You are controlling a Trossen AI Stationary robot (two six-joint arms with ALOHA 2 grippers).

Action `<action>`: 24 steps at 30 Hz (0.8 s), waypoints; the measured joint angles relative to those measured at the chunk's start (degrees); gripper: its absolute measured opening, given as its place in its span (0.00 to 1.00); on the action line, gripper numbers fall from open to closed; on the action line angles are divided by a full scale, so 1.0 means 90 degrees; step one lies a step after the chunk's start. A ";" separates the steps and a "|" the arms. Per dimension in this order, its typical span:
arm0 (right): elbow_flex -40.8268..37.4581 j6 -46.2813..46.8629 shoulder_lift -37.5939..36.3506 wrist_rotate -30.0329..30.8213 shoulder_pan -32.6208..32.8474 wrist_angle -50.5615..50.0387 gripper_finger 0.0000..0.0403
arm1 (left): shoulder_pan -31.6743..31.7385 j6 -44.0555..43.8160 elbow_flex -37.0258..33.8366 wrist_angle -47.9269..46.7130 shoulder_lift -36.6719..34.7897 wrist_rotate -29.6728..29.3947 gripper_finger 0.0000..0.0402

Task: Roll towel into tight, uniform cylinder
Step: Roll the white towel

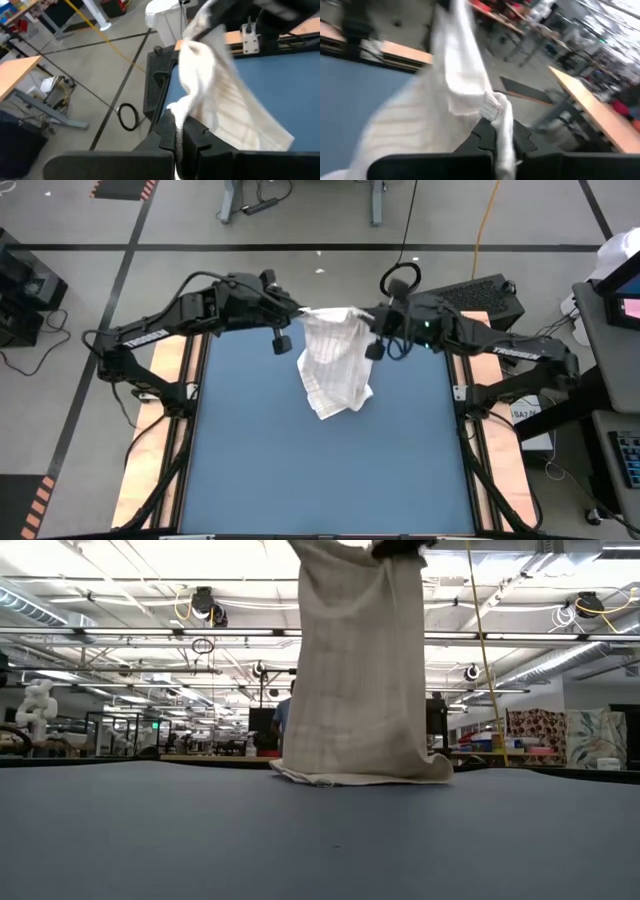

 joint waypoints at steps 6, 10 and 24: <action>-0.0373 0.1461 0.0009 -0.1434 -0.0602 -0.0042 0.01 | 0.0143 -0.0523 -0.0146 0.0100 -0.0004 0.0015 0.01; -0.0461 0.2635 0.0012 -0.2016 -0.0498 -0.0087 0.01 | 0.0132 -0.1357 -0.0146 0.0133 -0.0004 0.0182 0.01; -0.0464 0.6505 -0.1047 -0.2731 0.0816 -0.0735 0.01 | -0.0941 -0.4725 -0.0137 0.0340 -0.0283 0.2065 0.01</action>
